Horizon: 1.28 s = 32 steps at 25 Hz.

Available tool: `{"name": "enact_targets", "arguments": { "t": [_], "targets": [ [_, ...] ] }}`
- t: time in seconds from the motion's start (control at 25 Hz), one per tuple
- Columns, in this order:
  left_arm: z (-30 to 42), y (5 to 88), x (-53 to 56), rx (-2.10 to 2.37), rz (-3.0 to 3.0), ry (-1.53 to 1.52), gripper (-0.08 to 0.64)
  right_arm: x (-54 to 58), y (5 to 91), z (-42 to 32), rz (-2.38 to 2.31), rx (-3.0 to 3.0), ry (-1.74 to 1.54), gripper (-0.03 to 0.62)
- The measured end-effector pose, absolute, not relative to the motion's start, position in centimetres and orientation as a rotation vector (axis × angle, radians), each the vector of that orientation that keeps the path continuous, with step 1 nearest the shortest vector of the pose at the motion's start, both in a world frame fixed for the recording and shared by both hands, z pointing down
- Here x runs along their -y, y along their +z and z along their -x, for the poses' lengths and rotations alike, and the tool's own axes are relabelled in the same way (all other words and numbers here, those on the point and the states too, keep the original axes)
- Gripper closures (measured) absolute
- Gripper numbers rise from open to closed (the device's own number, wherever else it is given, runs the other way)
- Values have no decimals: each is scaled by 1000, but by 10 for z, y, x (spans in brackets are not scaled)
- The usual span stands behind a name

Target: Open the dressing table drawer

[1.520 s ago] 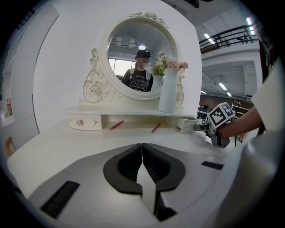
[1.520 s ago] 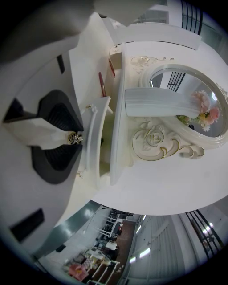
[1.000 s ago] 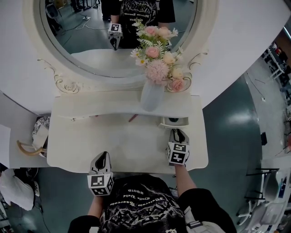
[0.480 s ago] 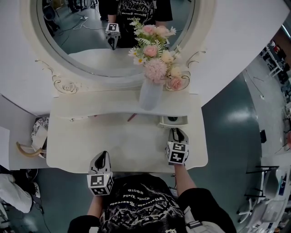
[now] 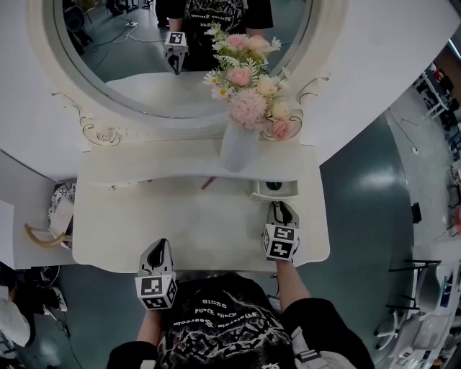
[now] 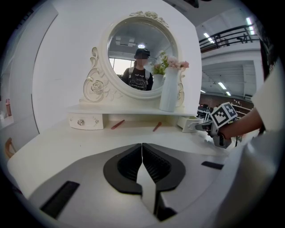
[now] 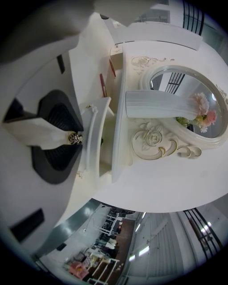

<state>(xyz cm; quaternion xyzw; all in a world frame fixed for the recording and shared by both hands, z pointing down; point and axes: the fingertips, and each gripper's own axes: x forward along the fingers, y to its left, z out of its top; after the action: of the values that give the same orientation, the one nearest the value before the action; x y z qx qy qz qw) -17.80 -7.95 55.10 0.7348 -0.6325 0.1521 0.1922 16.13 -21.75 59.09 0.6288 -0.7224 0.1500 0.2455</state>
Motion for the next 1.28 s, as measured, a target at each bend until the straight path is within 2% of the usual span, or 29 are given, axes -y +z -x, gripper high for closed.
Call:
{"name": "enact_targets", "arguments": {
  "t": [1.28],
  "targets": [
    [178, 553, 83, 1747, -2092, 451, 543, 210, 592, -160, -1713, 1956, 412, 492]
  ]
}}
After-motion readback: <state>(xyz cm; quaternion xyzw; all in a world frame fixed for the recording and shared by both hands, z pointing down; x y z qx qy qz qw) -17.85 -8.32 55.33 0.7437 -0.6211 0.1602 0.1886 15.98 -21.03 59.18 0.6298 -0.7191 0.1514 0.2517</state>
